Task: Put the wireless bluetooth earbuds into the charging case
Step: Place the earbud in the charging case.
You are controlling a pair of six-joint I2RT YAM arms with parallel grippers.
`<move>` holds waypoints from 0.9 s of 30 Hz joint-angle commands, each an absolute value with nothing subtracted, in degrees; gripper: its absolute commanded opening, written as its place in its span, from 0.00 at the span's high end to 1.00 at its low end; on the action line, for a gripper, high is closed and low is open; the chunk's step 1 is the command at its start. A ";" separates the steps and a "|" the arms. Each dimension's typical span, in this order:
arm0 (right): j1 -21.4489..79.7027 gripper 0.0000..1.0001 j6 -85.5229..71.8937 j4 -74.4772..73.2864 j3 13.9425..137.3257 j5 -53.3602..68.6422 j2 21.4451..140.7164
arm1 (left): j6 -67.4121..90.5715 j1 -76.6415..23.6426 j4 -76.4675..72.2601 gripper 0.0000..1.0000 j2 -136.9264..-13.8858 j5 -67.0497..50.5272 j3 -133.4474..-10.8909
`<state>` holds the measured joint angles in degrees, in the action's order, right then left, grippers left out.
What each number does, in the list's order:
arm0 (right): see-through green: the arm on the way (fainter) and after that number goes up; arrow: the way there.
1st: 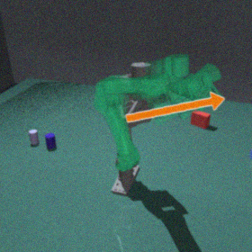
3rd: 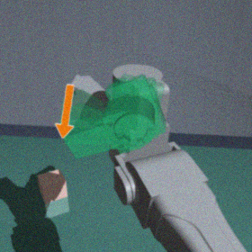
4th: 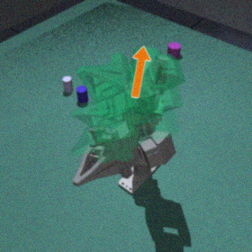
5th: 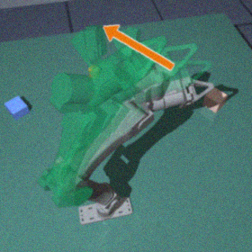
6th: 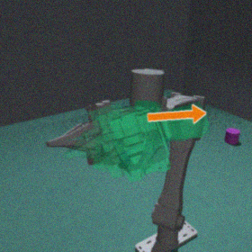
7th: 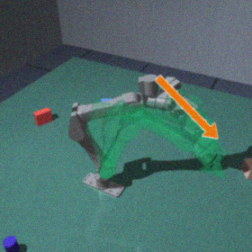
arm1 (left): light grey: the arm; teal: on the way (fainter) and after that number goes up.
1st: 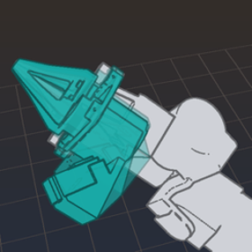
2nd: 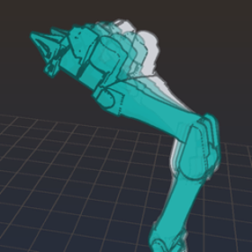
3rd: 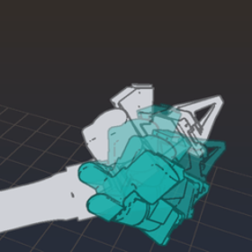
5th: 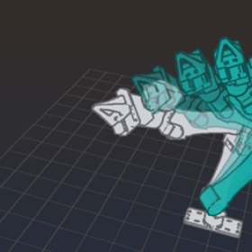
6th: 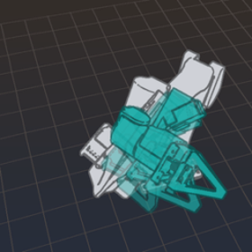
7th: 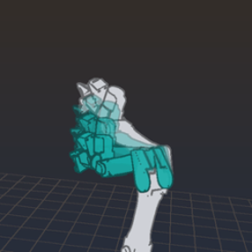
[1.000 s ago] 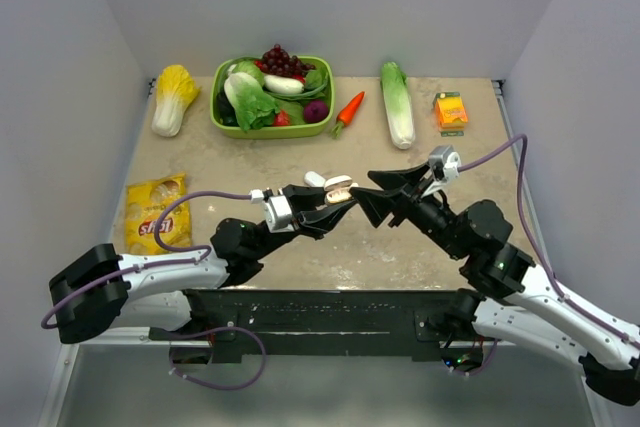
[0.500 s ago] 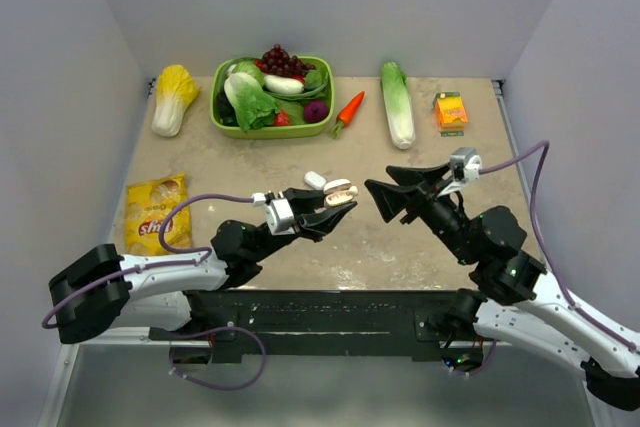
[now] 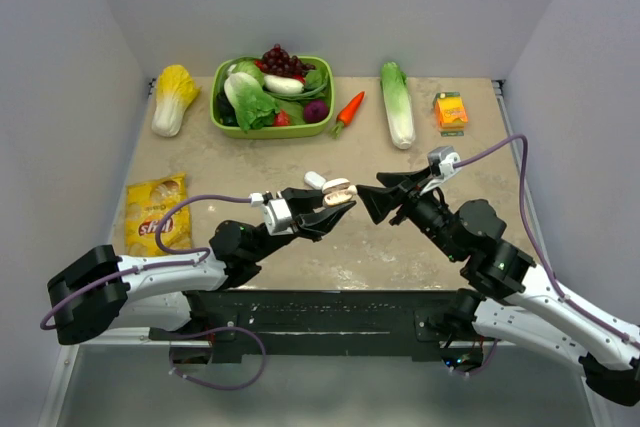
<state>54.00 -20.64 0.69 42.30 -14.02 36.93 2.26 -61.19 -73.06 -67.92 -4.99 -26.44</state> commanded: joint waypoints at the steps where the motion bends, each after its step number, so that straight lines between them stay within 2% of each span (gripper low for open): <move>1: 54.14 0.35 -21.27 2.37 44.21 -14.24 35.69 | 0.61 -61.17 -98.96 1.00 -67.50 -3.96 -26.28; 27: 54.49 0.36 -21.88 3.96 44.47 -8.09 36.30 | 0.35 -61.17 -98.79 1.00 -69.35 -3.52 -27.77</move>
